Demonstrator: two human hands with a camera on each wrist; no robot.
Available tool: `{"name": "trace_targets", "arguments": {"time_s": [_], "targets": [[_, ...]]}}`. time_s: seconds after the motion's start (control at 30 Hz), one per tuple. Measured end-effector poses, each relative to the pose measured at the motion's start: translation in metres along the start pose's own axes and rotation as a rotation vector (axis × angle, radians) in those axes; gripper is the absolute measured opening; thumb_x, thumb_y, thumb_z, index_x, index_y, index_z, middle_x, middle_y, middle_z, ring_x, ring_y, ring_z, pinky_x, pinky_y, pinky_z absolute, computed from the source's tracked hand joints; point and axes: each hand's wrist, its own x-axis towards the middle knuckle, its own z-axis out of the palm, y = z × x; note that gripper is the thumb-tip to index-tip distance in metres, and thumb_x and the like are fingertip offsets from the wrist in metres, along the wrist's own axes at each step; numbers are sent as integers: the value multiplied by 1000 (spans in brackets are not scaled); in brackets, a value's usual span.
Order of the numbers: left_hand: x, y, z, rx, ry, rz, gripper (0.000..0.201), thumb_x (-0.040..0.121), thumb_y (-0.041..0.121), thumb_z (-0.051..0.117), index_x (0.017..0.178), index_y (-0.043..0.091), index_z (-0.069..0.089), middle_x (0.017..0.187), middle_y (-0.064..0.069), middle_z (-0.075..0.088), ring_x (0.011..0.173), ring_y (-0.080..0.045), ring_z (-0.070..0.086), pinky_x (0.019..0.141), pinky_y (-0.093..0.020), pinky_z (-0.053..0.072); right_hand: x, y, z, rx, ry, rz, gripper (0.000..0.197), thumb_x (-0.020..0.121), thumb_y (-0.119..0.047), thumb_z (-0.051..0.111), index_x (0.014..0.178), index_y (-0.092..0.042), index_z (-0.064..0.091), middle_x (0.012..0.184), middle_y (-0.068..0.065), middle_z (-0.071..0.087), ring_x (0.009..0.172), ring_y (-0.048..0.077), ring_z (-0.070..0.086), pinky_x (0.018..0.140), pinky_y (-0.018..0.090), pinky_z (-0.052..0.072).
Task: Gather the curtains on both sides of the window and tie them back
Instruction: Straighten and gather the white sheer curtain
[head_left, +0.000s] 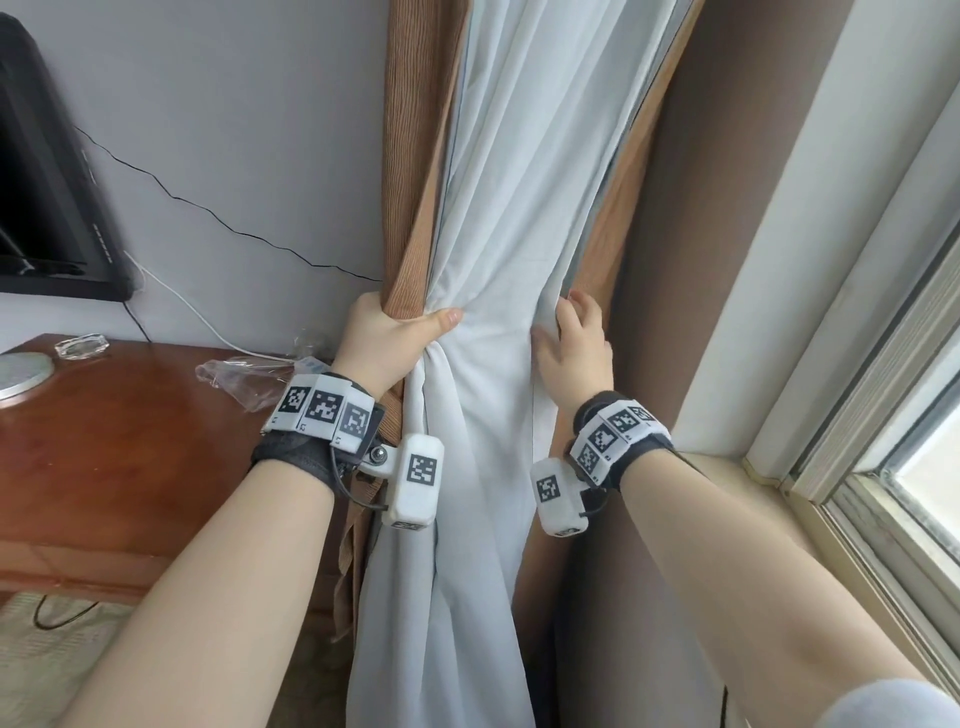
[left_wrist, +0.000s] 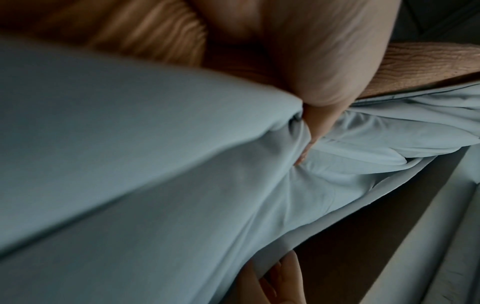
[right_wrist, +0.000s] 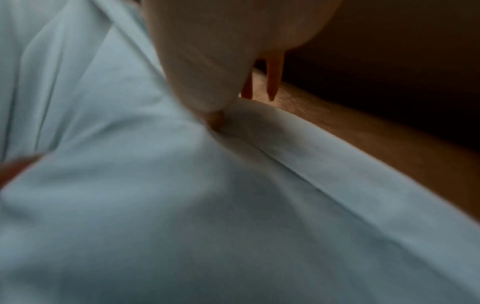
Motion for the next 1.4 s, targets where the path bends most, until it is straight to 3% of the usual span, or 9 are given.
{"name": "trace_targets", "arguments": {"time_s": [0.1,0.2,0.4,0.6,0.73,0.97,1.1,1.23,1.4], "targets": [[0,0,1,-4,0,11,35,76,19,77,64,18,45,76,-4,52,70,-15,50,58,-16,41,3,-4,-1,-329,13,19,38,89,-34,45,125,-21,45,126,13,48,110,35,47,90,46,33],[1,-1,3,-1,-7,5,38,76,19,78,64,19,41,73,-2,48,66,-13,46,54,-13,38,10,-6,-5,-453,7,-6,28,90,-31,41,107,-12,49,100,13,59,96,34,51,85,44,33],[2,-3,8,-3,-24,12,28,75,22,78,73,14,51,76,-4,51,67,-14,50,53,-11,39,18,11,-17,-2,27,-72,30,91,-6,46,63,-13,36,64,3,39,65,26,37,64,32,29],[5,-3,16,10,4,18,32,77,21,76,61,21,48,64,9,53,61,-6,51,52,-9,41,0,5,-32,403,313,363,29,82,-12,52,57,-17,36,56,-6,35,52,9,29,46,15,29],[6,-4,25,7,19,16,28,78,20,74,63,25,52,68,12,57,65,-6,57,66,-19,42,-11,-2,-41,548,506,437,13,81,-9,48,77,-19,39,62,-10,40,52,1,37,51,10,34],[8,-11,36,32,53,23,31,76,23,75,55,21,52,59,9,56,62,-13,57,59,-19,40,-17,-6,-51,645,592,563,11,96,-15,42,106,-11,38,68,-9,46,64,10,48,67,21,39],[2,-10,39,41,53,46,33,76,23,74,54,20,50,58,8,55,55,-8,53,47,-11,39,-34,-27,-66,582,637,426,23,98,-36,42,92,-14,43,69,-13,45,60,-5,45,59,5,36],[-2,-9,44,15,41,22,31,75,23,75,55,19,51,58,7,57,52,-6,54,46,-11,39,-59,-49,-72,441,501,250,37,90,-32,54,71,-23,25,57,-11,33,45,3,35,48,22,28],[-16,-7,55,7,-12,34,28,74,23,75,56,17,54,58,7,58,52,-6,55,52,-17,41,-67,-67,-69,277,358,19,36,92,-18,51,70,-25,24,53,-12,31,43,7,33,48,24,22]]}}
